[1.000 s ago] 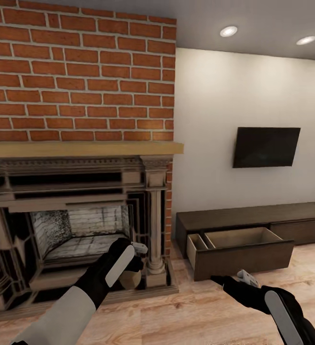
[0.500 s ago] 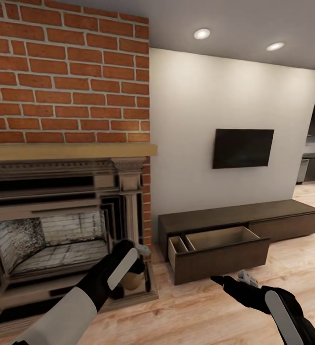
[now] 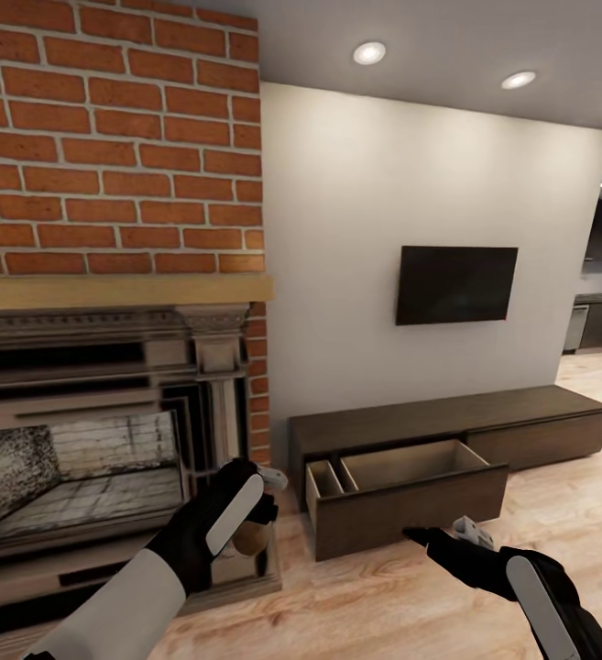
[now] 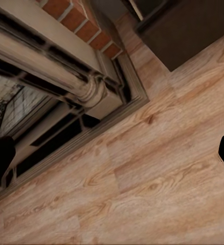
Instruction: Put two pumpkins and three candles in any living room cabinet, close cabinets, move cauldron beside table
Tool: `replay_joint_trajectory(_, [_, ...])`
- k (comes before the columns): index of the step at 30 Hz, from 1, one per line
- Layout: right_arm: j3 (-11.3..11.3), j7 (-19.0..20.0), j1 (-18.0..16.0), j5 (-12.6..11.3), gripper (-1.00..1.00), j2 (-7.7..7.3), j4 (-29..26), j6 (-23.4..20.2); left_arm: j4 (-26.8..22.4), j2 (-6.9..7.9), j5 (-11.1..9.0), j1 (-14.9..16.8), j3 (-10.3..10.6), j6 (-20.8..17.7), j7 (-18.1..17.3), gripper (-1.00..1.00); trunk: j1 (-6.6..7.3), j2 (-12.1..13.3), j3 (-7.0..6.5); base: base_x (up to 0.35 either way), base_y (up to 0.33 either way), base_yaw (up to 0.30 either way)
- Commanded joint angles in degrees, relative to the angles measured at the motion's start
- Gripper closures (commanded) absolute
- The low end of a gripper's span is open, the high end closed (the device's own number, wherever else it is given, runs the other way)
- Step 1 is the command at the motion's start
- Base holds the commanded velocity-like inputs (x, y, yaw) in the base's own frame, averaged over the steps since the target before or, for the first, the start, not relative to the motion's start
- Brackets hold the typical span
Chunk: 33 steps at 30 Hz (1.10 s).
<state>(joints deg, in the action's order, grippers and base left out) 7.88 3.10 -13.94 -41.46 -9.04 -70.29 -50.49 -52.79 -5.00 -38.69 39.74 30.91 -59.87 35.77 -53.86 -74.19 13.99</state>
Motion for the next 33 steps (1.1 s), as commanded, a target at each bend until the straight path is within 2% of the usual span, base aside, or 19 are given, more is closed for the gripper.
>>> replay_joint_trajectory(1, [0.1, 0.33, -0.04, 0.23, -1.0, -0.01, 0.02, -0.28, -0.03, -0.07, -0.35, 0.07, 0.11, -0.13, 0.72, 1.0, -0.03, -0.05, 0.08, 0.221, -0.245, 0.0])
replay_joint_trajectory(4, [0.5, 0.33, -0.04, 0.27, -1.0, -0.01, 0.03, -0.43, -0.03, -0.18, -0.35, 0.07, 0.16, -0.13, 0.92, 1.0, -0.03, -0.05, 0.16, 0.222, -0.245, 0.0])
replay_joint_trajectory(8, [2.06, 0.33, -0.09, 0.31, -1.0, -0.02, 0.06, -3.14, -0.03, -0.3, -0.37, 0.07, 1.16, -0.13, 1.03, 1.0, -0.03, -0.05, 0.43, 0.222, -0.244, 0.0])
replay_joint_trajectory(13, [2.63, 0.33, -0.12, 0.32, -1.0, -0.02, 0.06, -4.24, -0.03, -0.33, -0.38, 0.07, 1.65, -0.13, 1.05, 1.0, -0.03, -0.05, 0.87, 0.222, -0.245, 0.0])
replay_joint_trajectory(22, [3.07, 0.33, -0.15, 0.32, -1.0, -0.09, 0.06, -4.51, -0.04, -0.35, -0.34, 0.07, 1.78, -0.13, 1.12, 1.0, -0.03, -0.05, 1.72, 0.209, -0.255, 0.0])
replay_joint_trajectory(28, [5.54, 0.33, -0.13, 0.4, -1.0, -0.08, 0.13, -4.59, -0.03, -0.36, -0.33, 0.07, 1.78, -0.13, 1.14, 1.0, -0.03, -0.05, 2.28, 0.189, -0.268, 0.0])
replay_joint_trajectory(33, [6.08, 0.33, -0.12, 0.41, -1.0, -0.03, 0.15, -4.61, -0.01, -0.36, -0.33, 0.07, 1.85, -0.13, 1.15, 1.0, -0.03, -0.05, 2.76, 0.184, -0.272, 0.0])
